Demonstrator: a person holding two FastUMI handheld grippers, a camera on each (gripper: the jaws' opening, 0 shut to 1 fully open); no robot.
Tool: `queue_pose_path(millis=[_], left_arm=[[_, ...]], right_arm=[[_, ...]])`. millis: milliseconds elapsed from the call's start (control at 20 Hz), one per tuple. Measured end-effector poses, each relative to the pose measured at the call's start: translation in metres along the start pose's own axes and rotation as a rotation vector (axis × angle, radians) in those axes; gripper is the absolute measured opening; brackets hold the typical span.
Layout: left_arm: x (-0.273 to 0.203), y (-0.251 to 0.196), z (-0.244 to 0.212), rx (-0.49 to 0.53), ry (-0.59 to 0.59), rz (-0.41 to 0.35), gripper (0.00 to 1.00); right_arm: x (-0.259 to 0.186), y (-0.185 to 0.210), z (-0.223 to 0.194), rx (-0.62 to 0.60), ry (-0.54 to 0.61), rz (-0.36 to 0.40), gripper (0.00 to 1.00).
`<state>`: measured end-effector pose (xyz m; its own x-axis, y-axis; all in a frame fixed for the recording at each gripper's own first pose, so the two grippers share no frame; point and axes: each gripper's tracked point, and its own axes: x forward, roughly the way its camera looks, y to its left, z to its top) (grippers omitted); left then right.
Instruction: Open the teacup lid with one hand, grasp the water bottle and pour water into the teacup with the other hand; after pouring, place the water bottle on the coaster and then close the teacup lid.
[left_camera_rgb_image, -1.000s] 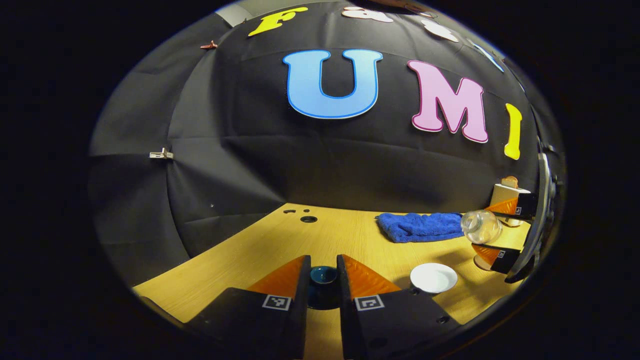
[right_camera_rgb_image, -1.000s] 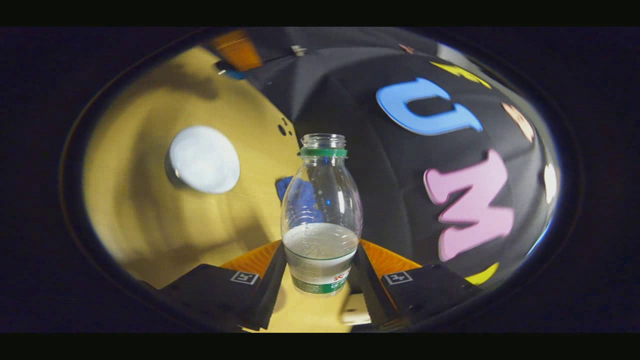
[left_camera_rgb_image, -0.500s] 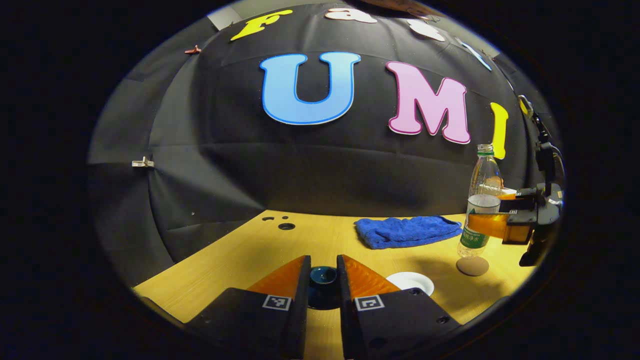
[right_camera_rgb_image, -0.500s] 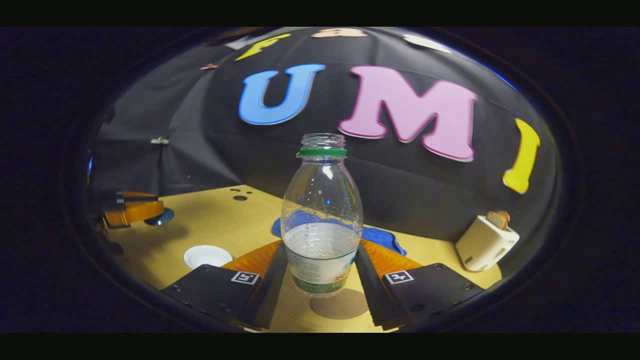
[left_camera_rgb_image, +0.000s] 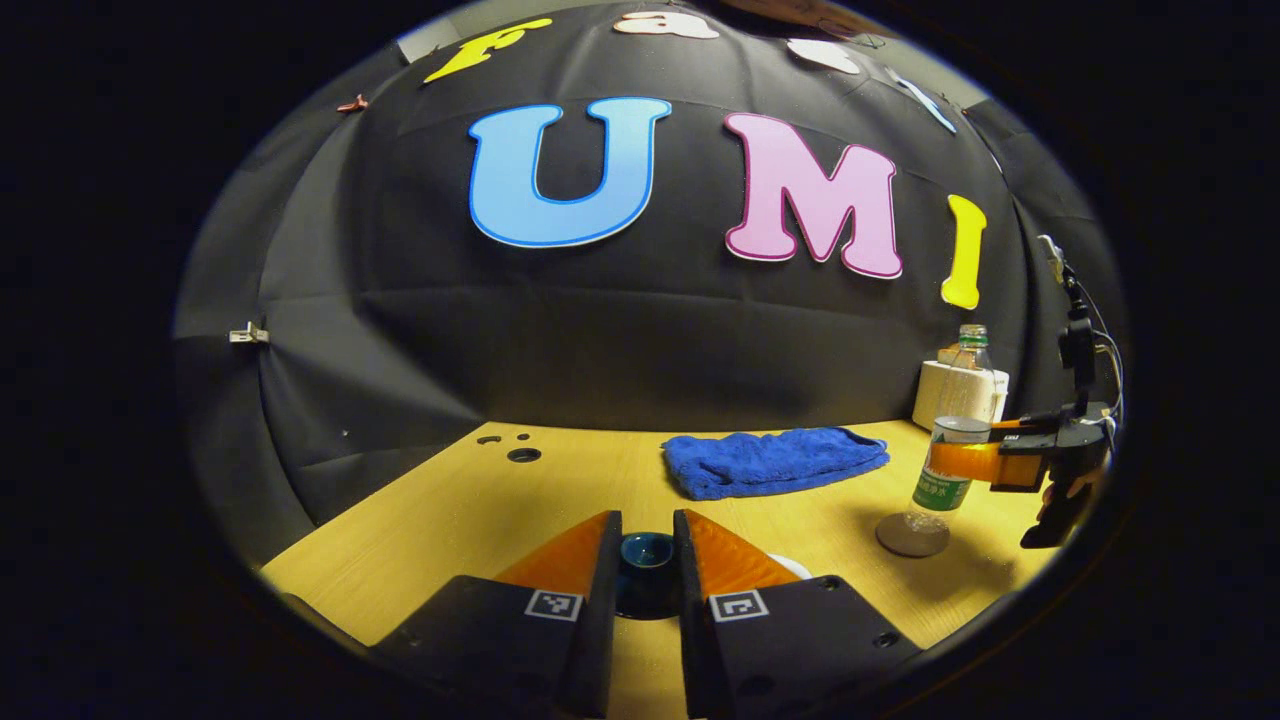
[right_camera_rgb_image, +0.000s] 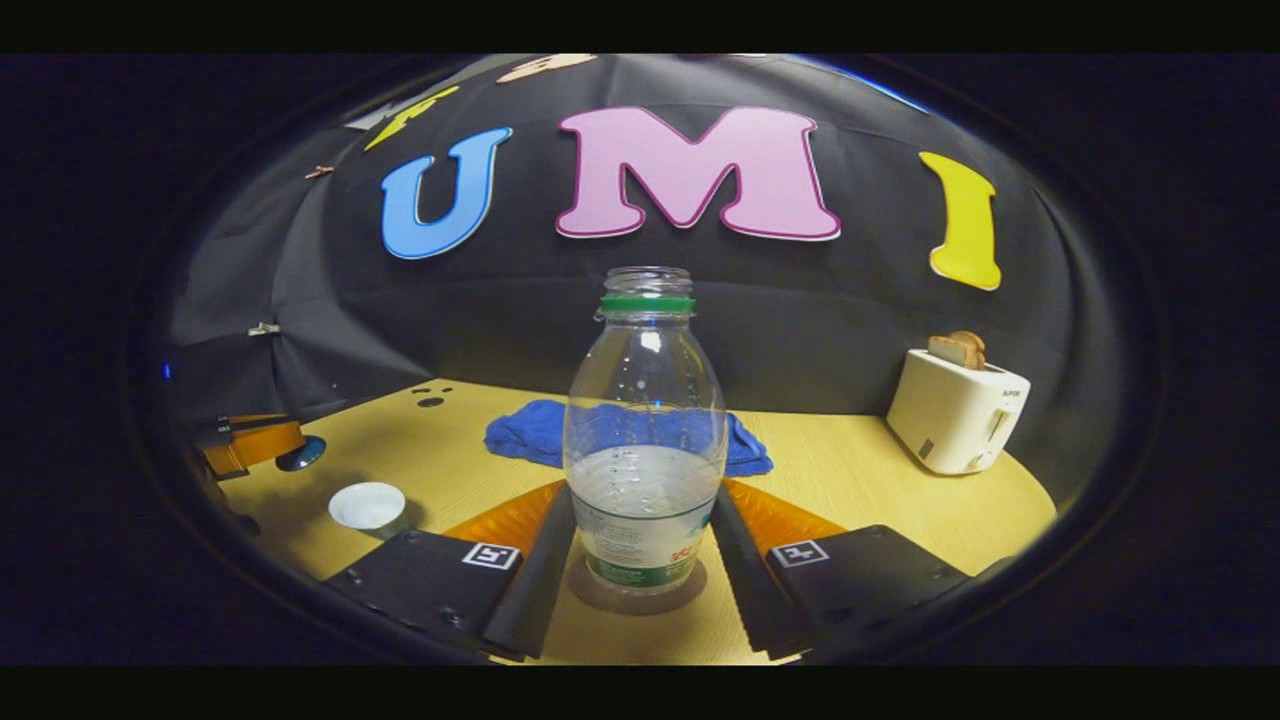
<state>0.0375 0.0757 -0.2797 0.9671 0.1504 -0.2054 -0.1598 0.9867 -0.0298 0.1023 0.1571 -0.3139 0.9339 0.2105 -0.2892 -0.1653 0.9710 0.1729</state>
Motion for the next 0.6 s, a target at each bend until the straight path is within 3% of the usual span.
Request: queue_pose_path(millis=[100,350,600], left_arm=[[0.001,-0.004,-0.001,0.002,0.005,-0.008,0.32],[0.004,-0.010,-0.003,0.001,0.015,-0.016,0.28],[0.009,-0.023,-0.005,-0.014,0.020,-0.036,0.32]], right_arm=[[0.002,-0.001,-0.003,0.002,0.009,-0.002,0.76],[0.004,0.000,-0.011,0.030,0.023,0.009,0.77],[-0.001,0.005,-0.038,0.100,0.100,0.025,0.85]])
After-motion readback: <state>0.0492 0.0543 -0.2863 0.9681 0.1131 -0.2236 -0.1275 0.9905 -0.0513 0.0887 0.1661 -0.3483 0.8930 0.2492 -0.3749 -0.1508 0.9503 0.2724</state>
